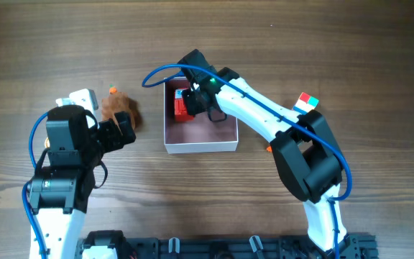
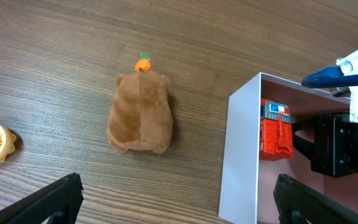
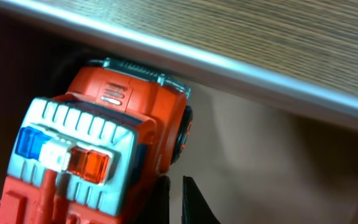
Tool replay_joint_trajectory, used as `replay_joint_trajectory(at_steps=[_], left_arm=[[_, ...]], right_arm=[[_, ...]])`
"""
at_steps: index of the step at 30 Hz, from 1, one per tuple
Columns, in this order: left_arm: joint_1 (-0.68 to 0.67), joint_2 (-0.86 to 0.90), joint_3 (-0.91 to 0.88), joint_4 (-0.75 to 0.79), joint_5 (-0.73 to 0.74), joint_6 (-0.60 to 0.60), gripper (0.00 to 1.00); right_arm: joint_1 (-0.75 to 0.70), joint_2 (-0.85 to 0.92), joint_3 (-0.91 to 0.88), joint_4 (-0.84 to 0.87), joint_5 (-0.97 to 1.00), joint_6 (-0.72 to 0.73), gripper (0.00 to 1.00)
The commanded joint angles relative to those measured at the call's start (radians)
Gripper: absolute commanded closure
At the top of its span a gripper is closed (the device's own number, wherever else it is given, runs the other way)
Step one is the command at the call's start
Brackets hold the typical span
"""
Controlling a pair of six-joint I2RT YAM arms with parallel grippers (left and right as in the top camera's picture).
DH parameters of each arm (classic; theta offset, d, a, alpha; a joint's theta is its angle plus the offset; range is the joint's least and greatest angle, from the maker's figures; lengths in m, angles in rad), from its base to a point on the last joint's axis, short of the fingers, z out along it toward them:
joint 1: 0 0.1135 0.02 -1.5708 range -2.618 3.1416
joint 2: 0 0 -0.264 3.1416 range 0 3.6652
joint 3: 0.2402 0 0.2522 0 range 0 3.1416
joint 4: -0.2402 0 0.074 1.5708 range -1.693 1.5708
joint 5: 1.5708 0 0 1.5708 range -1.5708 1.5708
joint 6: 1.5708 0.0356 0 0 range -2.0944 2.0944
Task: Pack container
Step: 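Carry the truck into the white box and release it, then move the right gripper to the Rubik's cube and grasp it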
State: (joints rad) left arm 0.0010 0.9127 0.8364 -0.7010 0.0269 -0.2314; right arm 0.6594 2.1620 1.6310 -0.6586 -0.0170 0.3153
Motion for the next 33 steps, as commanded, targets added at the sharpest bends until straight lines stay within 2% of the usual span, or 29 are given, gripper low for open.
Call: replay_joint_trajectory(at_steps=[1,7,14,17,20,21,23,24,25,26,27,28,30,33], left_arm=[[-0.005,0.004,0.02,0.0,-0.006,-0.009,0.0],[-0.005,0.004,0.02,0.0,-0.006,-0.009,0.0],[-0.005,0.004,0.02,0.0,-0.006,-0.009,0.0],[-0.005,0.004,0.02,0.0,-0.006,-0.009,0.0],[-0.005,0.004,0.02,0.0,-0.006,-0.009,0.0],[-0.005,0.004,0.02,0.0,-0.006,-0.009,0.0],[-0.005,0.004,0.02,0.0,-0.006,-0.009,0.0],[-0.005,0.004,0.02,0.0,-0.006,-0.009,0.0],[-0.005,0.004,0.02,0.0,-0.006,-0.009,0.0],[-0.005,0.004,0.02,0.0,-0.006,-0.009,0.0],[-0.005,0.004,0.02,0.0,-0.006,-0.009,0.0],[-0.005,0.004,0.02,0.0,-0.006,-0.009,0.0],[-0.005,0.004,0.02,0.0,-0.006,-0.009,0.0],[-0.005,0.004,0.02,0.0,-0.005,-0.009,0.0]], right_arm=[[0.0,0.01,-0.003,0.015,-0.071,-0.031,0.95],[0.0,0.01,-0.003,0.035,-0.138,-0.081,0.95],[-0.005,0.008,-0.002,0.037,-0.141,-0.076,0.94],[-0.018,-0.028,0.008,-0.018,-0.083,-0.051,0.88],[-0.045,-0.159,0.028,-0.136,-0.009,-0.054,0.76],[-0.06,-0.223,0.029,-0.178,0.006,-0.054,0.66],[-0.101,-0.345,0.029,-0.223,0.049,-0.052,0.59],[-0.153,-0.435,0.029,-0.241,0.074,-0.027,0.49],[-0.201,-0.489,0.029,-0.257,0.088,0.013,0.31],[-0.263,-0.533,0.029,-0.28,0.089,0.044,0.25],[-0.371,-0.57,0.029,-0.327,0.089,0.089,0.06],[-0.448,-0.575,0.029,-0.364,0.084,0.115,0.01],[-0.61,-0.551,0.009,-0.431,0.067,0.132,0.0],[-0.738,-0.478,-0.066,-0.447,0.023,0.138,0.0]])
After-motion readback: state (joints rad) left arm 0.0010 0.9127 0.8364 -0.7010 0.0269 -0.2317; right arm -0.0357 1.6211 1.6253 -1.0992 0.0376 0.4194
